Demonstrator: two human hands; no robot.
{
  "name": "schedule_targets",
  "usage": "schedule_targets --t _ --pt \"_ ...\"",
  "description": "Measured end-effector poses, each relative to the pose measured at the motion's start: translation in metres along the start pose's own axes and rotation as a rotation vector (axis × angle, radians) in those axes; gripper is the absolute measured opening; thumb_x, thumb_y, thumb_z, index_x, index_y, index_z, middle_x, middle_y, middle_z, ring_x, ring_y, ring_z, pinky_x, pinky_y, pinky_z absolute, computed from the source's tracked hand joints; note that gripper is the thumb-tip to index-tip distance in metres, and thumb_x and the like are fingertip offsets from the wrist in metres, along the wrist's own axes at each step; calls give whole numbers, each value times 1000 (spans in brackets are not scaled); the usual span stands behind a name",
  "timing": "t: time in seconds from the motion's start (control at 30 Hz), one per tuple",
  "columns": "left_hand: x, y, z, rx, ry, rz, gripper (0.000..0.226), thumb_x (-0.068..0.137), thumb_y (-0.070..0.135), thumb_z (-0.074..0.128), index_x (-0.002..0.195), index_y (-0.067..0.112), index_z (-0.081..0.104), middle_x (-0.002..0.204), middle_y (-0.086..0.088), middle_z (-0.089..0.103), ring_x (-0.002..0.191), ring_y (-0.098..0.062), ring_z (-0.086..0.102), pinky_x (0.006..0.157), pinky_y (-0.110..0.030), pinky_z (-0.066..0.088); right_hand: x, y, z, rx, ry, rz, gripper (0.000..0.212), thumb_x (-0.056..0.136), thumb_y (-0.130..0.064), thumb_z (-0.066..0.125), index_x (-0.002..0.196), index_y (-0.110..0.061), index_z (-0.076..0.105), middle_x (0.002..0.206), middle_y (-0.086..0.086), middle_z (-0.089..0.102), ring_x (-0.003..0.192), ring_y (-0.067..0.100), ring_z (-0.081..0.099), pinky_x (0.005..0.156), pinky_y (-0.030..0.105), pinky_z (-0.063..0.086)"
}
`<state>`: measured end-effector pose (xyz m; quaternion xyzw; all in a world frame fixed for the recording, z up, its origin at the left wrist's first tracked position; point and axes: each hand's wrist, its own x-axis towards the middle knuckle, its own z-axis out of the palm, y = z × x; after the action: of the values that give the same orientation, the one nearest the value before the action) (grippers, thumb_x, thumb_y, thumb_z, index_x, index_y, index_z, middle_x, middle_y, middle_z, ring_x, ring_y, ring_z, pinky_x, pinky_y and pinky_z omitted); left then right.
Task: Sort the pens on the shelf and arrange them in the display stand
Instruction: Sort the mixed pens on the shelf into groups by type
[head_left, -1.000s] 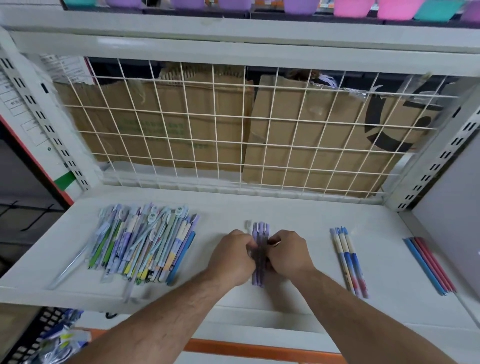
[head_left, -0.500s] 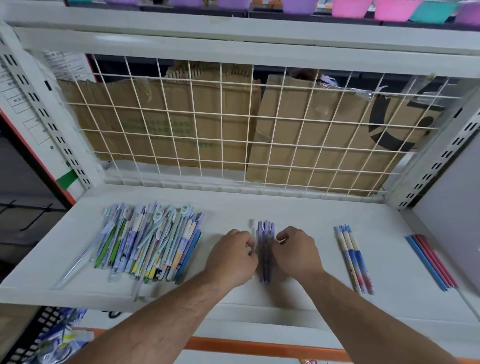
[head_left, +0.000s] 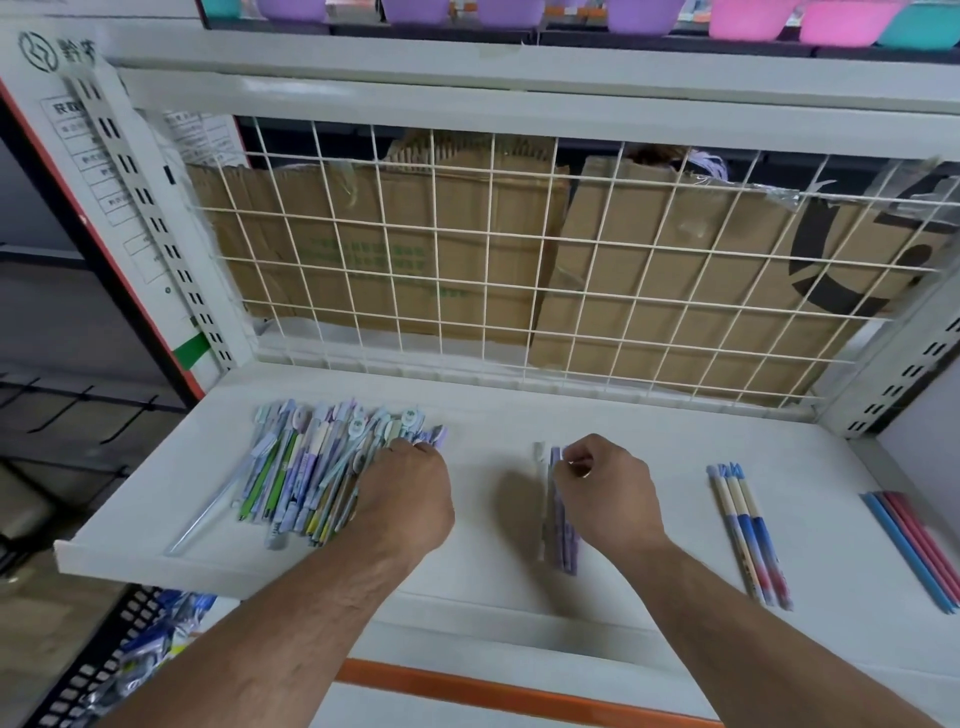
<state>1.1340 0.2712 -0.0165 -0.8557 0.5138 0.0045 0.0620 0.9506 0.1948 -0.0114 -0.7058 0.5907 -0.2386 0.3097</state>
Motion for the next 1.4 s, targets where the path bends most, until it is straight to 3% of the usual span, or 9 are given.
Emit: schedule_targets --t 0.3,0.43,0.5,0.7,1.0,1.23,1.3,1.37,1.4 --pt "7 -3 -2 -123 -38 -38 30 88 17 59 116 9 57 111 -6 62 100 -22 65 67 -27 42 -2 4 -5 38 12 1 12 93 -29 57 87 -28 67 78 -14 69 74 8 65 72 30 55" --pt "6 -2 -4 -147 -48 13 40 92 14 54 132 15 50 101 2 63 98 -21 63 73 -27 41 -4 4 -5 42 18 -5 16 95 -32 57 84 -26 67 76 -13 69 74 8 65 73 30 54" --pt "6 0 -3 -143 -32 32 32 91 14 53 124 13 53 86 6 56 94 -21 64 71 -26 40 -5 3 -4 41 18 -6 17 95 -31 57 82 -25 67 76 -12 69 74 10 65 73 30 54" --pt "9 2 -5 -97 -139 57 7 87 13 55 91 18 54 83 3 56 85 -20 61 64 -25 39 -7 0 -4 45 -3 -15 19 93 -27 55 76 -25 63 72 -10 68 70 14 65 69 32 53" --pt "11 7 -4 14 -223 88 31 92 10 52 123 13 58 114 -4 67 106 -22 65 86 -31 51 -11 -3 -3 76 -17 -29 16 91 -20 58 77 -24 66 73 -12 68 72 4 62 64 20 46" --pt "3 8 -5 1 -121 159 24 94 13 49 111 6 64 111 -8 67 103 -27 65 81 -32 50 -14 -7 0 85 -20 -55 19 90 -21 61 73 -27 63 64 -14 64 64 -3 59 60 16 43" --pt "3 6 -7 -54 -130 155 34 94 12 49 125 5 58 116 -7 65 107 -27 64 83 -32 49 -15 -6 0 82 -23 -62 18 90 -20 62 72 -27 63 60 -16 62 65 -5 58 59 12 41" --pt "6 4 -9 -185 -187 161 60 94 11 47 152 14 33 117 -4 61 108 -23 60 82 -30 45 -15 -6 0 83 -26 -63 19 89 -19 62 72 -27 63 57 -18 61 65 -6 57 57 9 40" --pt "7 5 -11 -282 -214 137 57 93 12 47 149 18 37 111 -3 60 100 -21 59 76 -28 43 -15 -6 0 88 -28 -61 18 88 -19 63 72 -27 63 56 -19 61 64 -6 57 57 9 40"
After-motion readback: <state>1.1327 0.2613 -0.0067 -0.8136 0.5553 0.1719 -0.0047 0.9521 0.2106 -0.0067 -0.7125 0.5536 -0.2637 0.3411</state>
